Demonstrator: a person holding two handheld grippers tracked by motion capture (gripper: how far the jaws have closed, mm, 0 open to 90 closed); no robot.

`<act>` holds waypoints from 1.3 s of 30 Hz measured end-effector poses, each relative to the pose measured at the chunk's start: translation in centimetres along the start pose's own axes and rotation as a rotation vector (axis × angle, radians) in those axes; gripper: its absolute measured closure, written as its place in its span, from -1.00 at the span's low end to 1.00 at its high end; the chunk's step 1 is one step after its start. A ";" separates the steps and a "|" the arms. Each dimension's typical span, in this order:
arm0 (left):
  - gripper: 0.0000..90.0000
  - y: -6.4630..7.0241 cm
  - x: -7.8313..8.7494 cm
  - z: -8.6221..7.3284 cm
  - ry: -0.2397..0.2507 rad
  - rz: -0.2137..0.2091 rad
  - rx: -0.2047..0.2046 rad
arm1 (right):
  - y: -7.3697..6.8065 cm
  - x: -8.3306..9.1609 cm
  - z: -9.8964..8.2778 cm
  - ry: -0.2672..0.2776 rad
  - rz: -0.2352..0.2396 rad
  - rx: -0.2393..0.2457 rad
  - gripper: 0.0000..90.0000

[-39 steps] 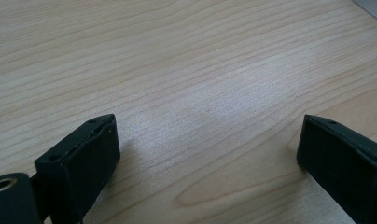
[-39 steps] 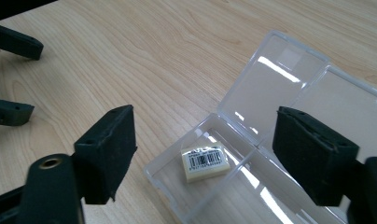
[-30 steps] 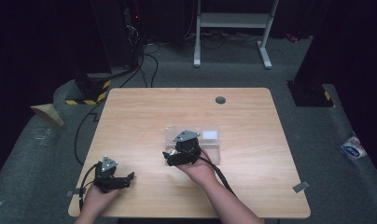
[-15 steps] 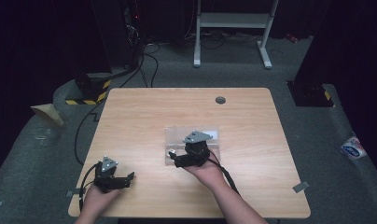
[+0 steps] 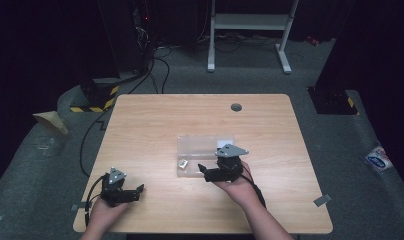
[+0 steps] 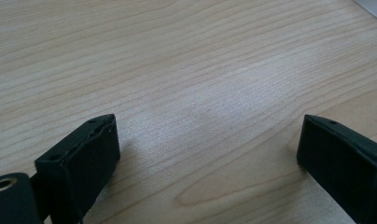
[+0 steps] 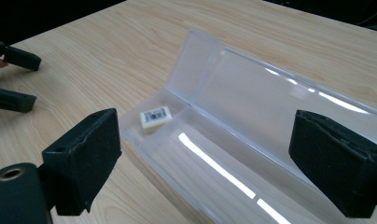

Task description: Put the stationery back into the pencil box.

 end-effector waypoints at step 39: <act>-0.86 0.0 0.0 0.0 0.000 0.004 0.006 | 14.2 9.9 -13.6 -0.226 -0.405 -0.264 -0.82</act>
Point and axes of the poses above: each handheld gripper's, and its own axes: x roughly backward along the jaws, z roughly out of its top, y roughly to its right, the point moved 4 cm from there along -x, roughly forward along the jaws, and after that the axes turned 2 degrees about z, right-handed, at the moved point
